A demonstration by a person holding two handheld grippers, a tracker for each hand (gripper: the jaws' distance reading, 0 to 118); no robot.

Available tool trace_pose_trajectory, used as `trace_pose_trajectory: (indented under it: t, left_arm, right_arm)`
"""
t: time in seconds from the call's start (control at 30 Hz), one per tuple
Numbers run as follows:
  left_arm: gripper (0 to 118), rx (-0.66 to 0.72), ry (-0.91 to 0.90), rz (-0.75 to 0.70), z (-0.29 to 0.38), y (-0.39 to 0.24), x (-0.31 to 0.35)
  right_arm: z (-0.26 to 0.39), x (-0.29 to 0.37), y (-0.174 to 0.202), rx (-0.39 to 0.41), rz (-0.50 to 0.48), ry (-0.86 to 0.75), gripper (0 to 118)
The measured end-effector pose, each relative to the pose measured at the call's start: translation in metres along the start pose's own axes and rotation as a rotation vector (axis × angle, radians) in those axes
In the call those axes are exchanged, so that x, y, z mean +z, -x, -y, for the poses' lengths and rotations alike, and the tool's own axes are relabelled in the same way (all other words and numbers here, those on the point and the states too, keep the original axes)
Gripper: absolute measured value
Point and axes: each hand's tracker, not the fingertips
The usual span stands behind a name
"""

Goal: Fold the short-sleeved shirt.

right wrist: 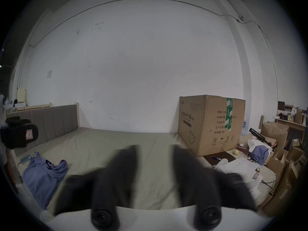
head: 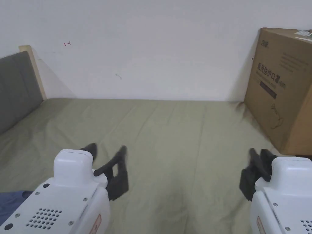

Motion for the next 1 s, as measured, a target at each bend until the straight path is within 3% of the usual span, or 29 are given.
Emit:
trace_pose_trajectory:
  t: [0.1, 0.27, 0.37, 0.47, 0.63, 0.83, 1.0]
  left_arm:
    - [0, -0.025, -0.014, -0.043, 0.002, -0.002, 0.001]
    - [0, -0.013, 0.016, -0.028, -0.001, 0.002, 0.006]
    - [0, 0.001, 0.032, -0.041, -0.005, 0.013, 0.014]
    - [0, -0.007, 0.018, -0.129, -0.009, 0.029, 0.03]
    - [0, -0.011, 0.014, -0.33, -0.015, 0.068, 0.072]
    - [0, -0.053, 0.059, -0.597, -0.01, 0.101, 0.131]
    - [0, 0.021, 0.082, -0.67, 0.005, 0.119, 0.156]
  right_arm:
    - [-0.002, 0.001, -0.003, -0.025, -0.033, 0.006, 0]
    - [-0.003, -0.001, 0.003, 0.011, -0.059, 0.012, 0]
    - [-0.006, -0.003, 0.012, -0.013, -0.126, 0.017, 0]
    - [-0.01, -0.004, 0.033, 0.018, -0.203, 0.0, 0]
    - [-0.019, -0.01, 0.083, -0.023, -0.436, 0.014, 0]
    - [-0.023, -0.003, 0.165, -0.014, -0.723, 0.005, 0]
    - [-0.016, 0.008, 0.214, 0.01, -0.894, 0.047, 0]
